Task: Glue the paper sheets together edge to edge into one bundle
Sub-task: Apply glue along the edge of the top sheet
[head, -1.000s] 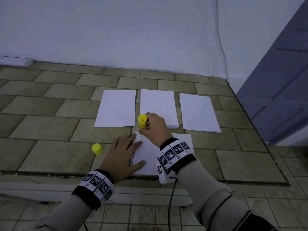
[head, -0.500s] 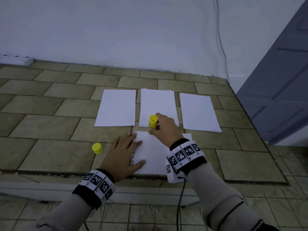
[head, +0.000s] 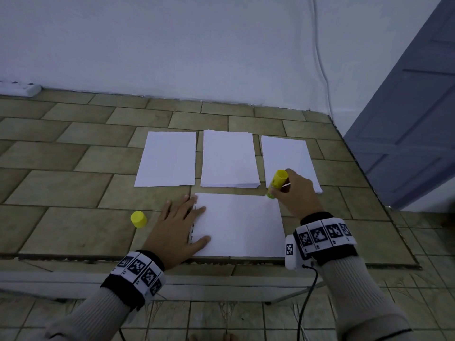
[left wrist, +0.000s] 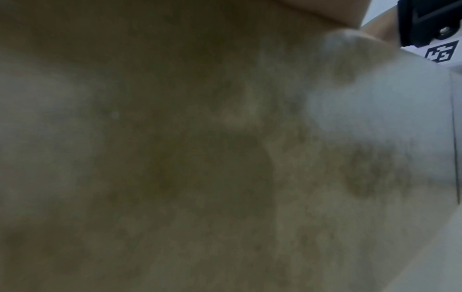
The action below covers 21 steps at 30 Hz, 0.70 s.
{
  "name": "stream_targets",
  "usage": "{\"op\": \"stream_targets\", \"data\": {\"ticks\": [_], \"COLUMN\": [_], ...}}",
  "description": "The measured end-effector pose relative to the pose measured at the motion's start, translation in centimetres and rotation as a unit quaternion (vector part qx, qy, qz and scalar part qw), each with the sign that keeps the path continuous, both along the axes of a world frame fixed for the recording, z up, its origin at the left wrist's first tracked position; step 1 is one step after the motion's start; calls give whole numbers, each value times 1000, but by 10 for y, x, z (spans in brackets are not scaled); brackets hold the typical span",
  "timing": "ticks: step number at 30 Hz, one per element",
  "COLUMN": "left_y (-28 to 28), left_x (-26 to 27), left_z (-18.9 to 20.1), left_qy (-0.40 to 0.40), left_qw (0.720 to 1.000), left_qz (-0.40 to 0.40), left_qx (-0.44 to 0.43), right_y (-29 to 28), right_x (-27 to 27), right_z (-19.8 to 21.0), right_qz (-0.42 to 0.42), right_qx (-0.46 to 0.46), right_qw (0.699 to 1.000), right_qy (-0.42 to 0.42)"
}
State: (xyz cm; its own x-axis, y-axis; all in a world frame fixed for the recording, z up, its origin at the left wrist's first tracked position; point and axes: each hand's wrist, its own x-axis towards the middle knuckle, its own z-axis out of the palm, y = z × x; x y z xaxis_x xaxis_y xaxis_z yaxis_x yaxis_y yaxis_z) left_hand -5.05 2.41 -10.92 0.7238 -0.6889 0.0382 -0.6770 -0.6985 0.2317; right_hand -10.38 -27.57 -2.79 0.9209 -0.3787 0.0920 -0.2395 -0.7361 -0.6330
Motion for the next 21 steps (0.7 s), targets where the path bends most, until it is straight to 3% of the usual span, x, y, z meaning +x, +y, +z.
{"op": "stream_targets", "data": {"ticks": [5, 8, 11, 15, 21], "left_y": [0, 0, -1, -1, -2], "left_x": [0, -1, -1, -1, 0], "left_z": [0, 1, 2, 4, 4], "left_qy": [-2, -4, 3, 3, 5], "left_qw": [1000, 1000, 1000, 999, 1000], "left_qz": [-1, -1, -2, 1, -9], "left_qx": [0, 9, 16, 35, -4], "right_y": [-7, 9, 47, 99, 128], "right_x": [-3, -4, -4, 0, 13], "right_z": [2, 8, 11, 8, -1], "right_qz": [-26, -23, 77, 221, 274], "right_qx": [-18, 28, 81, 96, 43], "right_qw": [999, 999, 992, 970, 961], "right_qy": [3, -36, -64, -25, -6]}}
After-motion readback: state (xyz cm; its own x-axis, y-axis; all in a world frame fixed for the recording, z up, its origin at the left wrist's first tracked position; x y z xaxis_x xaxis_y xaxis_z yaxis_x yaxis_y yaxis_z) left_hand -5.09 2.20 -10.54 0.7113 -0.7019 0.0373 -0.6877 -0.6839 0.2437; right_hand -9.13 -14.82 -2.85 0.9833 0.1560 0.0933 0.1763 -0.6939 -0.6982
